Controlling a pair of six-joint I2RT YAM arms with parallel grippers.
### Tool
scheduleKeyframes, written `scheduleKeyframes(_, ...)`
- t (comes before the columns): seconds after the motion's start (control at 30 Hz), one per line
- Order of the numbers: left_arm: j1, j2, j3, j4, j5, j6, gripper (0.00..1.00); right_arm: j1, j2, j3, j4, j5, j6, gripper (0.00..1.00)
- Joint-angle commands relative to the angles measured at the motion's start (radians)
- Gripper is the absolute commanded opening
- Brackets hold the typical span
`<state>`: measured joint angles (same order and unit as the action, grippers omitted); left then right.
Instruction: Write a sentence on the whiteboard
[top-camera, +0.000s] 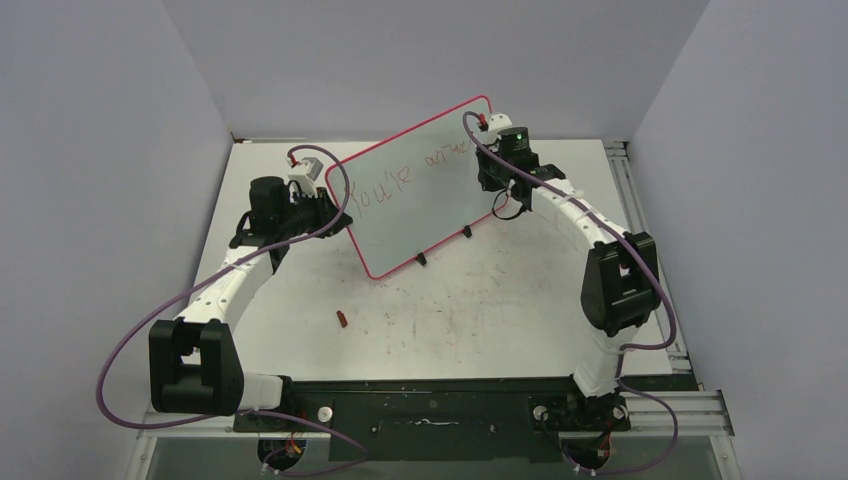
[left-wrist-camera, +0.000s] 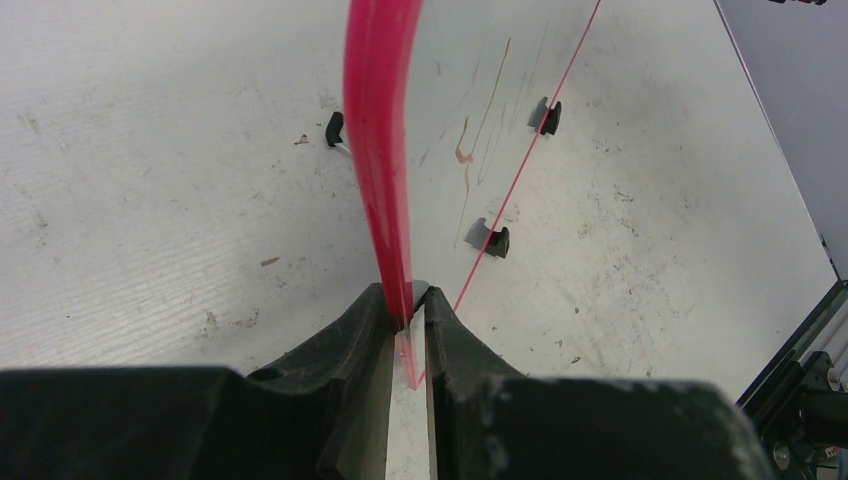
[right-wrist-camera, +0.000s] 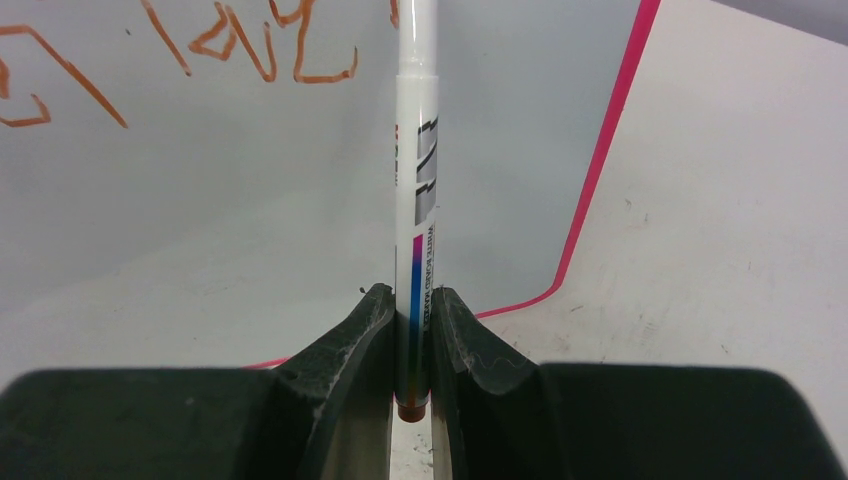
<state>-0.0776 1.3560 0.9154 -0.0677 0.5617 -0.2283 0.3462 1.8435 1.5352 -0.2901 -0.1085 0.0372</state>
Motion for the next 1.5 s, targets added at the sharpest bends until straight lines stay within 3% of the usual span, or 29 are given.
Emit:
scheduleKeyframes(0.0,-0.004,-0.021,0.035,-0.027,-0.019,0.012,0.00,-0.007,0.019,0.046,0.014,0.004,-0.008,0.05)
scheduleKeyframes(0.57,-0.005,-0.021,0.033,-0.025,-0.016,0.011,0.00,-0.009,0.000,-0.071,0.022,-0.010,0.005,0.05)
scheduleKeyframes(1.47,-0.005,-0.018,0.034,-0.026,-0.017,0.012,0.00,-0.025,0.079,0.079,-0.009,-0.006,-0.011,0.05)
